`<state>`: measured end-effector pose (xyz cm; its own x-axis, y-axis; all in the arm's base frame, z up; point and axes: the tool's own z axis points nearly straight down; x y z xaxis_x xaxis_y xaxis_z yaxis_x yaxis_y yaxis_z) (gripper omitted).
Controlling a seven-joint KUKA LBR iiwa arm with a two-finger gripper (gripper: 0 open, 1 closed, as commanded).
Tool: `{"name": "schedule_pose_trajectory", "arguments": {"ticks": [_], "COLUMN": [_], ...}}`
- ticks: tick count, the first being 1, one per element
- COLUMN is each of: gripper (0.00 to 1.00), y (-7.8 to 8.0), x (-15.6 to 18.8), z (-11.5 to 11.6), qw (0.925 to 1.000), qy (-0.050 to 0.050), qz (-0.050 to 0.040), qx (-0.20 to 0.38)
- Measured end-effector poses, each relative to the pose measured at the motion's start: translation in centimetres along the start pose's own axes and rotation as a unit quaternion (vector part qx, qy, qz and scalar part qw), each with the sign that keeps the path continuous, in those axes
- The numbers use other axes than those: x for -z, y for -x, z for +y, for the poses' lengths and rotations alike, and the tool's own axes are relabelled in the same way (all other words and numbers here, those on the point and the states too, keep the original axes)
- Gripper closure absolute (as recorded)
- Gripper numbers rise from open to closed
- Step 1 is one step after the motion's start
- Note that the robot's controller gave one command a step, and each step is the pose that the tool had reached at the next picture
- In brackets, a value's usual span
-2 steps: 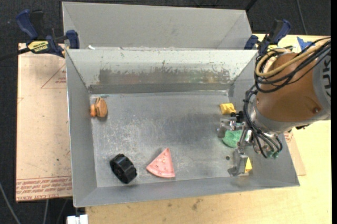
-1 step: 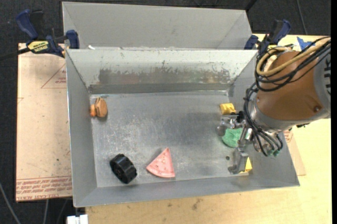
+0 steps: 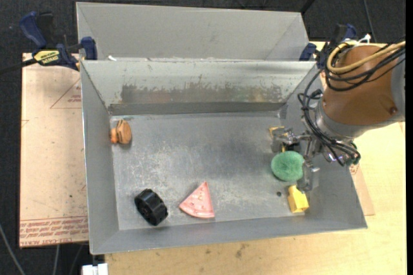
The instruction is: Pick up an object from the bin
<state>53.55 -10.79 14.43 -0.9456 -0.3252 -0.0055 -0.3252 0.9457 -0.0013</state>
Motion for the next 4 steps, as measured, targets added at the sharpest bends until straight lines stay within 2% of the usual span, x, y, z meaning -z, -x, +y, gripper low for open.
{"name": "schedule_pose_trajectory", "arguments": {"ticks": [1,2,3,4], "gripper": [0.0,0.0,0.0,1.0], "y": [-0.5,-0.2,-0.5,-0.8], "x": [-1.5,-2.9,-5.6,-7.1], "z": [-2.7,-3.7,-4.0,-4.0], "qw": [0.999,0.9943,0.9921,0.9934], "qy": [0.001,0.0,0.001,0.0], "qz": [0.0015,0.0016,0.0015,-0.0005], "qx": [-0.046,-0.107,-0.125,-0.115]}}
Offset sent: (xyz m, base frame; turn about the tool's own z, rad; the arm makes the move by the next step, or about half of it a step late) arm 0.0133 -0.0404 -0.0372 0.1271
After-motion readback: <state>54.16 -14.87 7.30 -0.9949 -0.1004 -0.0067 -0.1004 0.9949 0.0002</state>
